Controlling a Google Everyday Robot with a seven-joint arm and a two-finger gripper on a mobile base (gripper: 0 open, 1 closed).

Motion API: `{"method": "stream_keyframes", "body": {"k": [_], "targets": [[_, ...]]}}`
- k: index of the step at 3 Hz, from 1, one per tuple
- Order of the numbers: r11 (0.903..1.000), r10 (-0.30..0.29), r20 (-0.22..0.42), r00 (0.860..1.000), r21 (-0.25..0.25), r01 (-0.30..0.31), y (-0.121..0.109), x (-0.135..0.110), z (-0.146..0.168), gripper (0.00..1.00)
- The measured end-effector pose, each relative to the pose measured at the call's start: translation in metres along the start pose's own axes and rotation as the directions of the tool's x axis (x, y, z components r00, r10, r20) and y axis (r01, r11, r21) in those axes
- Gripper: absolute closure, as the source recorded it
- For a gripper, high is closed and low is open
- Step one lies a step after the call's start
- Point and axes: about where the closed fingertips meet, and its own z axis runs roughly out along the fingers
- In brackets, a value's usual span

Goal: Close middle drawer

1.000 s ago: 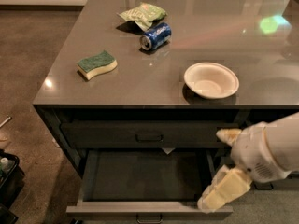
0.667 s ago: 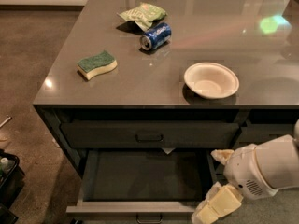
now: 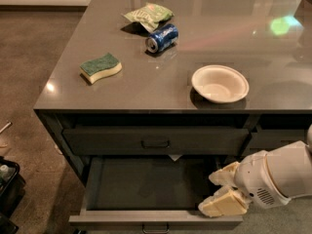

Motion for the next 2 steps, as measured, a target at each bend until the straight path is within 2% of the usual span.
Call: {"method": "stream_keyframes", "body": {"k": [1, 2], "targets": [[1.0, 0.0, 0.0, 1.0, 0.0, 0.0, 0.0, 0.0, 0.0, 0.65], [0.9975, 0.067, 0.056, 0.996, -0.028, -0.065, -0.007, 0.016, 0.016, 0.89]]}}
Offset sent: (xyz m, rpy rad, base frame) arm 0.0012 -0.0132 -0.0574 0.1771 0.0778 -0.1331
